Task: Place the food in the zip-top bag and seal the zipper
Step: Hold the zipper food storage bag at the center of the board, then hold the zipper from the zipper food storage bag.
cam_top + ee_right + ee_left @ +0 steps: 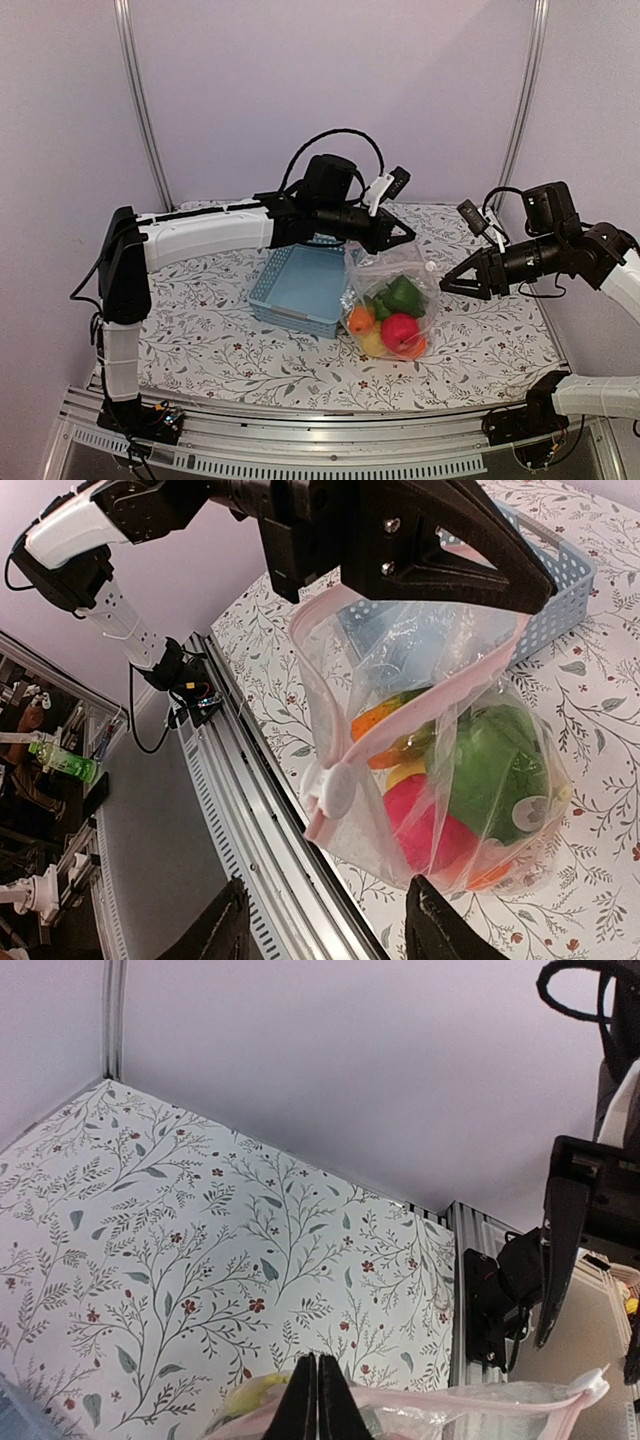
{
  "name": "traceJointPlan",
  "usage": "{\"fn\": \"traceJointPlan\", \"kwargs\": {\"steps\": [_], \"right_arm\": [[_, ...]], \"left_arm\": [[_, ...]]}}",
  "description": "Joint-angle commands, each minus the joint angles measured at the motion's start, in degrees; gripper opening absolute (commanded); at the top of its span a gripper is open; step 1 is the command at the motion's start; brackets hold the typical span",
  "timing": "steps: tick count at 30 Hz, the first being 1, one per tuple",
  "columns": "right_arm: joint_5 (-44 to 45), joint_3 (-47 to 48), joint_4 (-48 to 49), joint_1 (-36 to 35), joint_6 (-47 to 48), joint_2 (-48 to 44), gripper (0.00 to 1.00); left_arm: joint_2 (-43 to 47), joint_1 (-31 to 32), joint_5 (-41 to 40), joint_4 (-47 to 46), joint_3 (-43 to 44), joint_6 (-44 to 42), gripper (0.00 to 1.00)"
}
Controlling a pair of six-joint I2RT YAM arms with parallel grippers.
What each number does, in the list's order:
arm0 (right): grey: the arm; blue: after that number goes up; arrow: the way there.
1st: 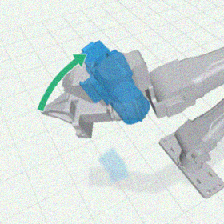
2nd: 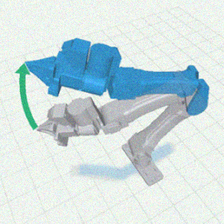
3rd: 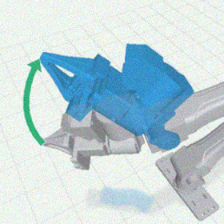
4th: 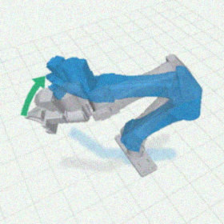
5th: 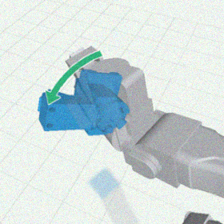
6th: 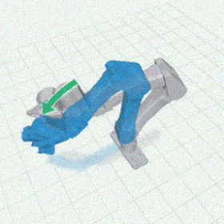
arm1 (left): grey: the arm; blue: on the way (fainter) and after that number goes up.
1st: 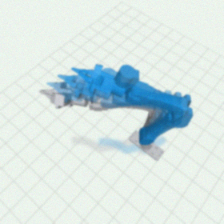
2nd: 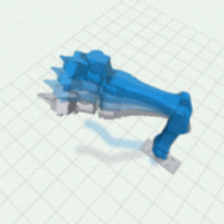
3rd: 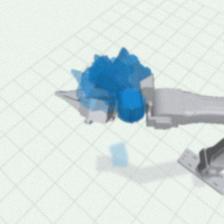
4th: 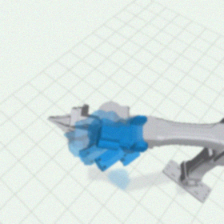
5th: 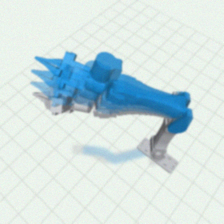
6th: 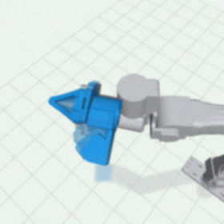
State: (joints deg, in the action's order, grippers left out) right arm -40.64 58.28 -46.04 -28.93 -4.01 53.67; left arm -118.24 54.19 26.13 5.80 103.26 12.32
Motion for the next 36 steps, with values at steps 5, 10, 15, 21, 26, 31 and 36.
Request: {"fn": "traceJointPlan", "kwargs": {"steps": [5, 10, 15, 21, 26, 31, 36], "right_arm": [[3.05, -0.86, 6.68, -2.93, 2.09, 4.23, 0.45], [7.10, -0.10, 8.19, -4.46, 2.55, 6.08, 0.33], [10.09, 1.39, 7.59, -4.47, 2.85, 5.47, 0.15], [10.33, 2.32, 5.87, -4.47, 3.19, 3.74, 0.02], [10.32, 7.88, 1.81, -4.47, 5.22, 4.61, 0.00], [10.10, 14.64, -3.83, -4.53, 8.01, 7.85, 0.00], [8.89, 16.80, -6.29, -5.44, 9.65, 9.44, 0.00]], "left_arm": [[-0.34, -0.74, -0.67, 1.44, 1.91, -0.40, 0.03], [-0.10, -0.83, -1.16, 2.18, 2.03, -1.02, 0.03], [0.39, -0.84, -1.47, 2.86, 1.88, -1.75, 0.03], [2.01, -0.97, -2.36, 4.13, 1.69, -3.25, 0.03], [6.49, -0.98, -5.53, 7.58, 3.06, -6.85, 0.33], [11.42, -0.20, -6.05, 12.21, 4.17, -14.22, 0.60], [13.75, 1.85, -7.24, 18.33, 7.85, -19.86, 0.71]]}}
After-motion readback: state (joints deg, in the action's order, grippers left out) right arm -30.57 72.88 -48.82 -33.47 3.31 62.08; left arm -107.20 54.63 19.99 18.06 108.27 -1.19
